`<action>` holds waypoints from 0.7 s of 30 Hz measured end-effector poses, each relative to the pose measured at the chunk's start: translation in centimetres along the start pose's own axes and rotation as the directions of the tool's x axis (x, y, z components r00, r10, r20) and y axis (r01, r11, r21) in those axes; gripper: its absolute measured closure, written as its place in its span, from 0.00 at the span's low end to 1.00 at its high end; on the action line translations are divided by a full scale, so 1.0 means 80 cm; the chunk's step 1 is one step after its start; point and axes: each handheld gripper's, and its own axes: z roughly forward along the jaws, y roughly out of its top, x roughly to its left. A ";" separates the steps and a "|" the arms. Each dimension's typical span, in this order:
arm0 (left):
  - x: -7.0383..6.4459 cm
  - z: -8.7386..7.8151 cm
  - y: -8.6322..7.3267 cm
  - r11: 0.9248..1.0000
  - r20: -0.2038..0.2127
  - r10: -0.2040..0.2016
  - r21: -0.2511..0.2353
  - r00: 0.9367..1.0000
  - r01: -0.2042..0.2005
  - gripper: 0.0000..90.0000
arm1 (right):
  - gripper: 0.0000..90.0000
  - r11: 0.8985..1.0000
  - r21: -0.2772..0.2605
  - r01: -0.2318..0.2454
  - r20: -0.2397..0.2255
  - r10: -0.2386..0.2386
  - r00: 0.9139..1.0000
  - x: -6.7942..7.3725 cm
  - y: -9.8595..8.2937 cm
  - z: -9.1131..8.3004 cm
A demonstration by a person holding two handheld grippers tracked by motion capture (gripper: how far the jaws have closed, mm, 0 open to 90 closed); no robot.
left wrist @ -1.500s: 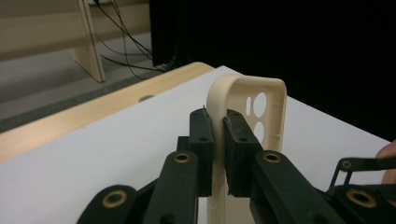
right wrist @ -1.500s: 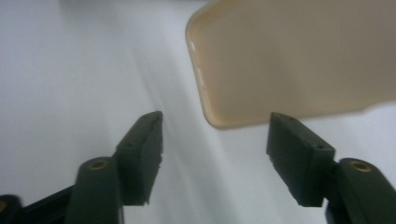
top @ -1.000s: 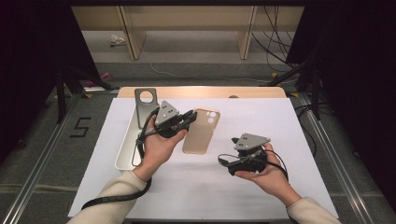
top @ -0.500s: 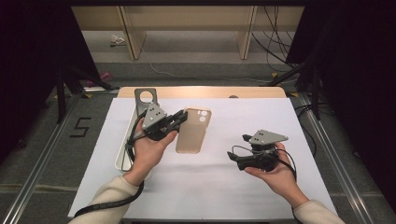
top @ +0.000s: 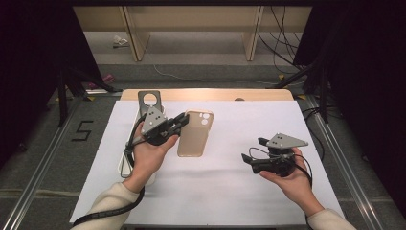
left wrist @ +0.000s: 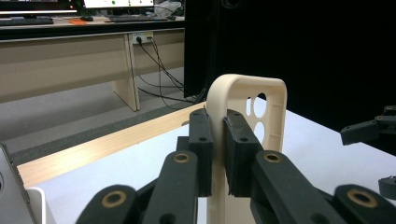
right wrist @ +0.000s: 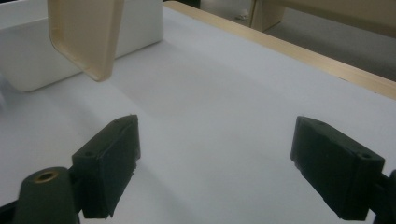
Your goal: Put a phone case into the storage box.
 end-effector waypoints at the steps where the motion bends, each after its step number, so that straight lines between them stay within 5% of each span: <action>1: 0.001 0.000 0.000 1.000 -0.001 -0.002 0.000 1.000 0.002 0.92 | 0.18 1.000 -0.001 0.000 0.003 0.000 1.000 -0.001 0.000 -0.001; 21: 0.028 -0.023 0.025 0.999 -0.038 -0.003 -0.054 0.999 0.001 0.92 | 0.18 0.999 -0.007 -0.035 0.039 0.035 0.999 -0.010 -0.008 -0.011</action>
